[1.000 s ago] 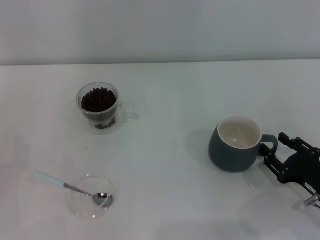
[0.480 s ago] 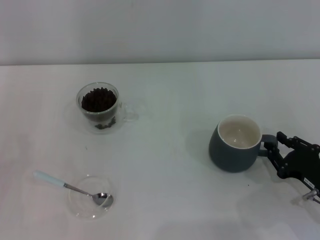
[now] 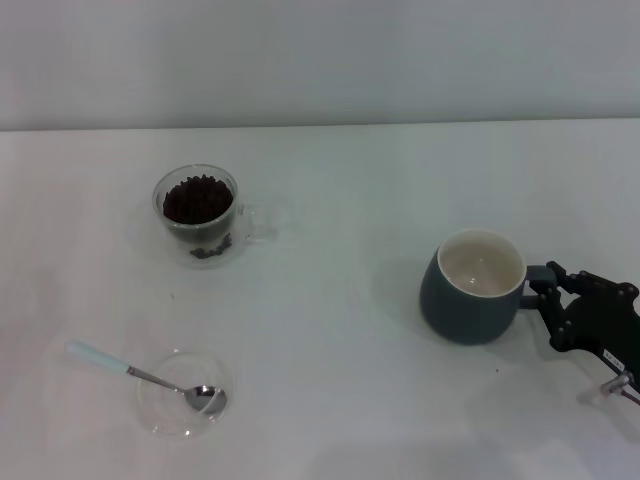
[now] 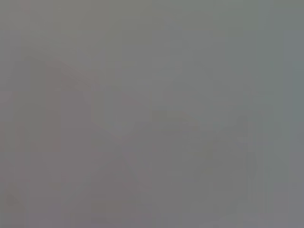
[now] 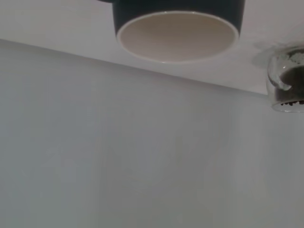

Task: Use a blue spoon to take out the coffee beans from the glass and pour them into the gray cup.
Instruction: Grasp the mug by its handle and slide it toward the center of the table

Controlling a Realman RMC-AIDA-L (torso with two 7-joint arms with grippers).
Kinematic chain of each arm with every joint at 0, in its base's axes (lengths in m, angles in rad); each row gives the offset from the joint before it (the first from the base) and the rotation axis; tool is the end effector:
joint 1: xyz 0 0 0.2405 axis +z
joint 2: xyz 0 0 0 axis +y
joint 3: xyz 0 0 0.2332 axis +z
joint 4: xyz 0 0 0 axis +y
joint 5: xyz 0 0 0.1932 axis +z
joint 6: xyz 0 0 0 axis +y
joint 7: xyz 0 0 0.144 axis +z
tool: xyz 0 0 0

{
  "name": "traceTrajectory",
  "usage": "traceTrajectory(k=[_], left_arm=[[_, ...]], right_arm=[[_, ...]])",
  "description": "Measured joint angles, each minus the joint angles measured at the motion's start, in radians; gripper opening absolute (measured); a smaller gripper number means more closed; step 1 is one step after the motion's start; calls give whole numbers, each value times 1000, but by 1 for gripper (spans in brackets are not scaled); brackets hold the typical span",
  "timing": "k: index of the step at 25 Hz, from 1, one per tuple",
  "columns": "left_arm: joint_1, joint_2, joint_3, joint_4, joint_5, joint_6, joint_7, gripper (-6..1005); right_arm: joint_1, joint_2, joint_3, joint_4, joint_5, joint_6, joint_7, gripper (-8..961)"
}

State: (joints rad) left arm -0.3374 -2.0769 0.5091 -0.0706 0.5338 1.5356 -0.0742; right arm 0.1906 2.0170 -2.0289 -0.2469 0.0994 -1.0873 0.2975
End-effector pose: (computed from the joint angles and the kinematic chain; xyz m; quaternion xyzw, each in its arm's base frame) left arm -0.3515 0.2477 0.0798 -0.5147 -0.1999 -0.2828 0.7843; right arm 0.3396 0.2417 -0.0198 -0.8057 0.2434 0.2183 0.4940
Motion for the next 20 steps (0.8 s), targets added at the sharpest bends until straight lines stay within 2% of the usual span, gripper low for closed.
traceTrajectory(k=[10, 20], left_arm=[[0, -1, -3, 0, -2, 0, -1, 714], [3, -3, -3, 0, 0, 0, -4, 714]], right_arm=[[17, 0, -44, -12, -10, -9, 5, 158], [16, 3, -156, -105, -5, -6, 7, 153]])
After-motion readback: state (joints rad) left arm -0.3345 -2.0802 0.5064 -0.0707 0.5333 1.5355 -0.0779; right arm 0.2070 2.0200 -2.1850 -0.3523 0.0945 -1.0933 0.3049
